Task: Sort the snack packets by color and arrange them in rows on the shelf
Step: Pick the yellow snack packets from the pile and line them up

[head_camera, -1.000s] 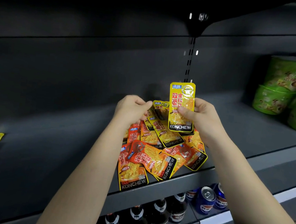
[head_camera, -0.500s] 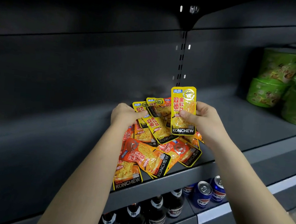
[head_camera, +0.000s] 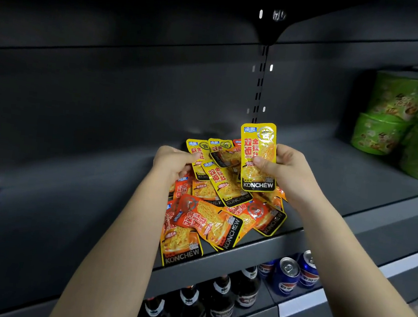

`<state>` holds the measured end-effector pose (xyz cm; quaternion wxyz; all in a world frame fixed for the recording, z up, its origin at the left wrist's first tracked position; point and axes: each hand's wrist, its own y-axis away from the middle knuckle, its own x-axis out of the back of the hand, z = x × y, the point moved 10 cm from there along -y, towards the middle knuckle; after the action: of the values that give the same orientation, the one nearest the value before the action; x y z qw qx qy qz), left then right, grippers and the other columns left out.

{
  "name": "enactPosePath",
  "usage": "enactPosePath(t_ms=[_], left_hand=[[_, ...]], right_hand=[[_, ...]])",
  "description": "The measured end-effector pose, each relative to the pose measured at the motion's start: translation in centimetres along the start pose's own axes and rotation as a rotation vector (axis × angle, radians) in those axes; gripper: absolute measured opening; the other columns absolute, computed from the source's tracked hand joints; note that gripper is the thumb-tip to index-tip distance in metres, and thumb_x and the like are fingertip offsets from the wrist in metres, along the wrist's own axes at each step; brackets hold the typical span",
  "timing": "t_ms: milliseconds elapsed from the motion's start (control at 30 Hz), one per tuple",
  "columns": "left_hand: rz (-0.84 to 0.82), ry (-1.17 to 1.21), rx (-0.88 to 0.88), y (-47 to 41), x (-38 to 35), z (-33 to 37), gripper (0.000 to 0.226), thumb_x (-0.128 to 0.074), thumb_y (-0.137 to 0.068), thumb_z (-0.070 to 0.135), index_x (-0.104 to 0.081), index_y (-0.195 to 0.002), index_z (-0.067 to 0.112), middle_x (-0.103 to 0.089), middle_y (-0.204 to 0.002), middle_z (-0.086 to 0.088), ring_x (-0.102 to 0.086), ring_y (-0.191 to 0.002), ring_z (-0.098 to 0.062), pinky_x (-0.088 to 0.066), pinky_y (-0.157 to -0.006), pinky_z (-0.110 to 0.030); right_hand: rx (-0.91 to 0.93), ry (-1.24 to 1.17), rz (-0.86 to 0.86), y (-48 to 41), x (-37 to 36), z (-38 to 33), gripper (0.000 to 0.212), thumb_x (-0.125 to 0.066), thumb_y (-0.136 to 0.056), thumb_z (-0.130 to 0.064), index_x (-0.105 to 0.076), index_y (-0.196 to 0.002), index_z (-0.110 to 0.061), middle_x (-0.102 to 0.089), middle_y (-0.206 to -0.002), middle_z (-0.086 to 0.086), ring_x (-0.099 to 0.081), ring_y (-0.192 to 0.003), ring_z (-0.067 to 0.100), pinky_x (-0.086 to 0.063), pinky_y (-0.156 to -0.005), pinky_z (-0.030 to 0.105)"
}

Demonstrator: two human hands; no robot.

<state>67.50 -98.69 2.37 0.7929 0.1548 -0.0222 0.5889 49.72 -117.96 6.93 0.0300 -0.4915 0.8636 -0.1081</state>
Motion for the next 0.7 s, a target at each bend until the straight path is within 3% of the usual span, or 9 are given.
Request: enactPosePath(t_ms=[133,233,300,367,467,633,700], left_hand=[[-0.005,0.079,-0.009,0.4,1.3,0.2,0.026,-0.082,-0.075,0.016,-0.064,-0.089,0.005,-0.069,-0.096,-0.013,-0.066,-0.080,-0.019,-0.052,-0.057,-0.024],[-0.026,0.127,-0.047,1.1,2.2,0.7,0.032,-0.077,-0.081,0.011,-0.062,-0.106,-0.001,-0.071,-0.095,-0.017,-0.070,-0.074,-0.019,-0.057,-0.061,-0.028],[-0.005,0.101,-0.108,1.7,3.2,1.4,0.020,-0.074,-0.083,0.009,-0.063,-0.098,0.000,-0.071,-0.096,-0.021,-0.069,-0.067,-0.019,-0.057,-0.060,-0.030],[0.042,0.030,-0.177,2.2,4.7,2.1,0.012,-0.074,-0.082,0.009,-0.063,-0.083,0.006,-0.072,-0.093,-0.020,-0.069,-0.067,-0.021,-0.058,-0.060,-0.031],[0.126,-0.125,-0.290,3.1,7.1,3.0,0.018,-0.079,-0.075,0.012,-0.062,-0.068,0.015,-0.073,-0.080,-0.013,-0.072,-0.079,-0.033,-0.058,-0.071,-0.045],[0.238,-0.475,-0.495,6.4,10.5,5.0,0.017,-0.075,-0.070,0.012,-0.060,-0.065,0.020,-0.064,-0.057,0.004,-0.061,-0.055,-0.013,-0.047,-0.058,-0.026],[0.285,-0.609,-0.558,7.9,11.7,5.6,0.018,-0.073,-0.070,0.013,-0.058,-0.065,0.021,-0.063,-0.057,0.006,-0.059,-0.056,-0.010,-0.047,-0.059,-0.025]], right_hand=[[0.000,-0.017,-0.003,0.0,-0.7,-0.3,0.023,-0.069,-0.087,-0.007,-0.067,-0.109,-0.003,-0.076,-0.098,0.008,-0.073,-0.088,0.025,-0.058,-0.081,0.037],[0.005,-0.031,-0.025,0.1,-1.8,-0.7,0.022,-0.068,-0.087,-0.006,-0.068,-0.109,-0.004,-0.075,-0.100,0.010,-0.073,-0.090,0.026,-0.058,-0.081,0.037],[0.018,-0.022,-0.039,0.0,-2.5,-1.0,0.021,-0.068,-0.087,-0.006,-0.068,-0.108,-0.005,-0.075,-0.099,0.008,-0.073,-0.089,0.024,-0.058,-0.080,0.033],[0.029,-0.009,-0.053,0.0,-3.5,-1.3,0.021,-0.068,-0.087,-0.005,-0.068,-0.108,-0.004,-0.076,-0.098,0.007,-0.073,-0.087,0.020,-0.058,-0.076,0.028],[0.042,-0.003,-0.080,0.0,-5.2,-1.7,0.022,-0.068,-0.086,-0.004,-0.067,-0.108,-0.002,-0.076,-0.097,0.006,-0.073,-0.084,0.017,-0.056,-0.070,0.021],[0.084,0.025,-0.135,0.1,-8.6,-2.7,0.016,-0.070,-0.085,-0.004,-0.069,-0.099,-0.011,-0.077,-0.089,0.000,-0.073,-0.079,0.014,-0.056,-0.067,0.021],[0.096,0.036,-0.155,0.0,-10.3,-3.0,0.020,-0.070,-0.084,-0.002,-0.067,-0.102,-0.010,-0.076,-0.088,0.001,-0.073,-0.078,0.015,-0.057,-0.067,0.024]])
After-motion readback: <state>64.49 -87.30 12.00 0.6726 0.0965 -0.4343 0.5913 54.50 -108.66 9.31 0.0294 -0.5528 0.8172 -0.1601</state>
